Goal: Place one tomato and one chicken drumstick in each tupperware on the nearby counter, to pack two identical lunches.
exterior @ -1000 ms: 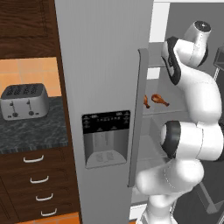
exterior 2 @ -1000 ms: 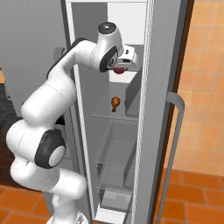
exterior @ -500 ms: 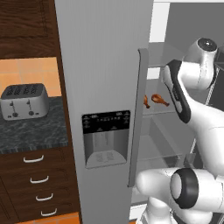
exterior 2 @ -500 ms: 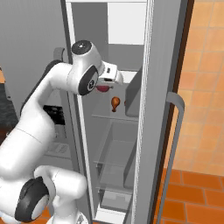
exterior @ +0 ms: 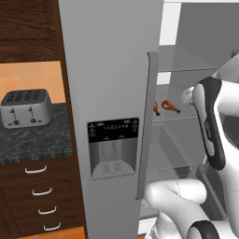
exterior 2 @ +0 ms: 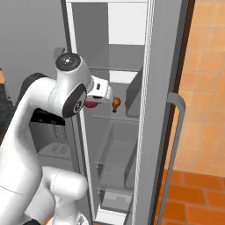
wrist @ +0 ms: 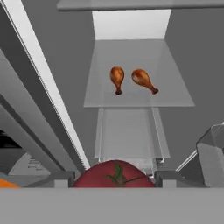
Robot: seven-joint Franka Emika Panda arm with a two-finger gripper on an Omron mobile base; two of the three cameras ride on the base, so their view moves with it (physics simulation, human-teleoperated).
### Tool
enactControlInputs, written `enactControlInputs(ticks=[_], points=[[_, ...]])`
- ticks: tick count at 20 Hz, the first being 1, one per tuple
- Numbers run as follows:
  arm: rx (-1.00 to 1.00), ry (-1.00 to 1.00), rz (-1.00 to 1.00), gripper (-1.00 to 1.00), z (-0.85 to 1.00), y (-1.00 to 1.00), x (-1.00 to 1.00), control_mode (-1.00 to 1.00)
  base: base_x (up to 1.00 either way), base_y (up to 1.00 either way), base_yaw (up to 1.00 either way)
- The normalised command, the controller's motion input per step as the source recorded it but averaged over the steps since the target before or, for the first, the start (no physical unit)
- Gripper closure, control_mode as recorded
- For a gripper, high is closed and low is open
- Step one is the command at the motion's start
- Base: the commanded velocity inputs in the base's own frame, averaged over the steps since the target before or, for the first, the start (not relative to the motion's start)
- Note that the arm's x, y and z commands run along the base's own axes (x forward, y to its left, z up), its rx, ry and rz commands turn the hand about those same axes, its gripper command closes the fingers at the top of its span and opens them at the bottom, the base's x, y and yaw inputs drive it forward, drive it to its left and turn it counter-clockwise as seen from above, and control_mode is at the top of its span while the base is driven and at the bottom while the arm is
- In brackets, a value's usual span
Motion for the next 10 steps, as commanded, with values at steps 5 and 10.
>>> enactControlInputs(ticks=[5, 10], points=[[0.01, 0.06, 0.03, 1.00, 0.07, 0.51, -0.93, -1.00, 0.00, 0.00, 0.00], [0.00, 0.00, 0.00, 1.00, 0.00, 0.00, 0.00, 1.00, -0.62, 0.91, 0.00]])
